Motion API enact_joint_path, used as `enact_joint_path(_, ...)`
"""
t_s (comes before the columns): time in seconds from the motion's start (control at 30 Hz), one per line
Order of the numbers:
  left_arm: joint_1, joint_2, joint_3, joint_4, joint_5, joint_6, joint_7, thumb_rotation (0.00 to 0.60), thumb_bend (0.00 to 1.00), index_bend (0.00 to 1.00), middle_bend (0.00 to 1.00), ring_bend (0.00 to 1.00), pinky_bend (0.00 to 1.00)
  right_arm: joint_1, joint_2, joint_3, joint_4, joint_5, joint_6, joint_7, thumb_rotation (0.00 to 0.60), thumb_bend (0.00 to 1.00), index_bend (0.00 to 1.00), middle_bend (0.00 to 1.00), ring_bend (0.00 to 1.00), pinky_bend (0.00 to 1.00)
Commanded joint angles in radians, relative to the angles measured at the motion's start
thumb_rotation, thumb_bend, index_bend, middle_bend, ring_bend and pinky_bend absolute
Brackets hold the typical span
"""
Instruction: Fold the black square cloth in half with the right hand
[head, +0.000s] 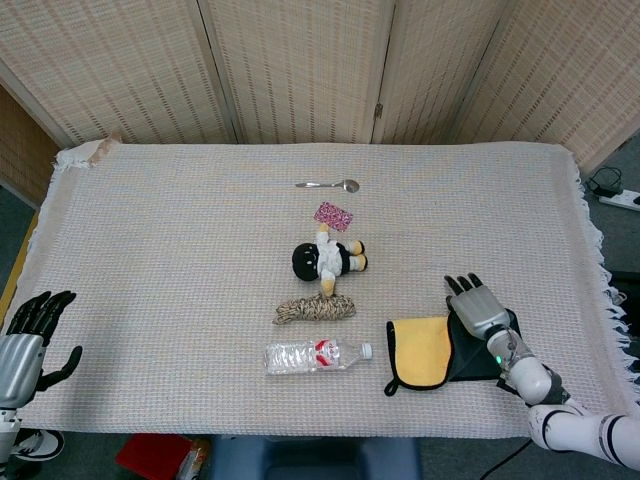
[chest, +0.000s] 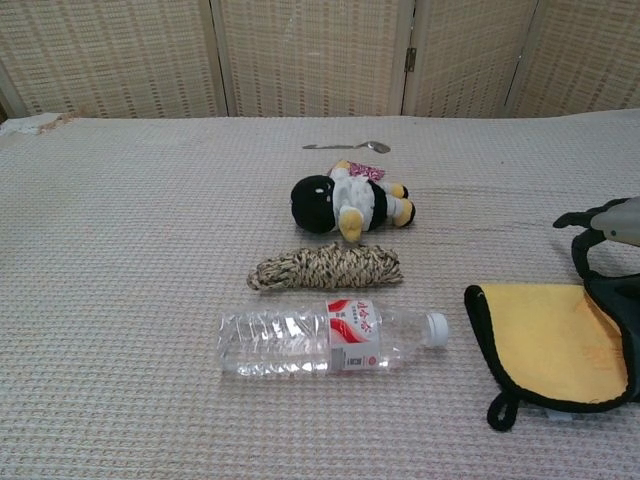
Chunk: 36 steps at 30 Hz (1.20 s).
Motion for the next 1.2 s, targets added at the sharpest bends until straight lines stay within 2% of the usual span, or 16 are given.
enact_joint_path(0.03, -0.002, -0.003, 0.000, 0.002, -0.001, -0.004, 0.003, 0.600, 0.48, 0.12, 0.15, 0.06, 0.12, -0.002, 0.002, -0.001, 0.001, -0.012, 0.009, 0.013, 0.600, 0.51, 0.45, 0.00, 0.00, 0.00)
enact_joint_path(0.33, -0.007, -0.009, 0.001, 0.004, -0.003, -0.012, 0.011, 0.600, 0.48, 0.11, 0.15, 0.06, 0.12, -0.028, 0.020, -0.013, -0.008, -0.076, 0.056, 0.056, 0.600, 0.51, 0.63, 0.07, 0.00, 0.00)
enact_joint_path(0.57, -0.006, -0.010, 0.000, 0.005, -0.004, -0.010, 0.014, 0.600, 0.48, 0.10, 0.15, 0.05, 0.12, -0.084, 0.089, -0.054, -0.087, -0.174, 0.131, 0.079, 0.600, 0.51, 0.64, 0.08, 0.00, 0.00)
enact_joint_path(0.8, -0.010, -0.015, 0.006, -0.001, 0.008, -0.015, 0.024, 0.600, 0.48, 0.10, 0.15, 0.05, 0.12, -0.166, 0.163, -0.125, -0.175, -0.281, 0.228, 0.055, 0.600, 0.51, 0.64, 0.08, 0.00, 0.00)
enact_joint_path(1.0, -0.014, -0.020, 0.011, -0.006, 0.016, -0.020, 0.032, 0.600, 0.48, 0.10, 0.15, 0.05, 0.12, -0.222, 0.193, -0.167, -0.220, -0.289, 0.274, -0.012, 0.600, 0.51, 0.64, 0.08, 0.00, 0.00)
enact_joint_path(1.2, -0.017, -0.022, 0.015, -0.010, 0.020, -0.025, 0.038, 0.600, 0.48, 0.10, 0.15, 0.05, 0.12, -0.255, 0.189, -0.175, -0.228, -0.268, 0.298, -0.073, 0.600, 0.51, 0.65, 0.09, 0.00, 0.00)
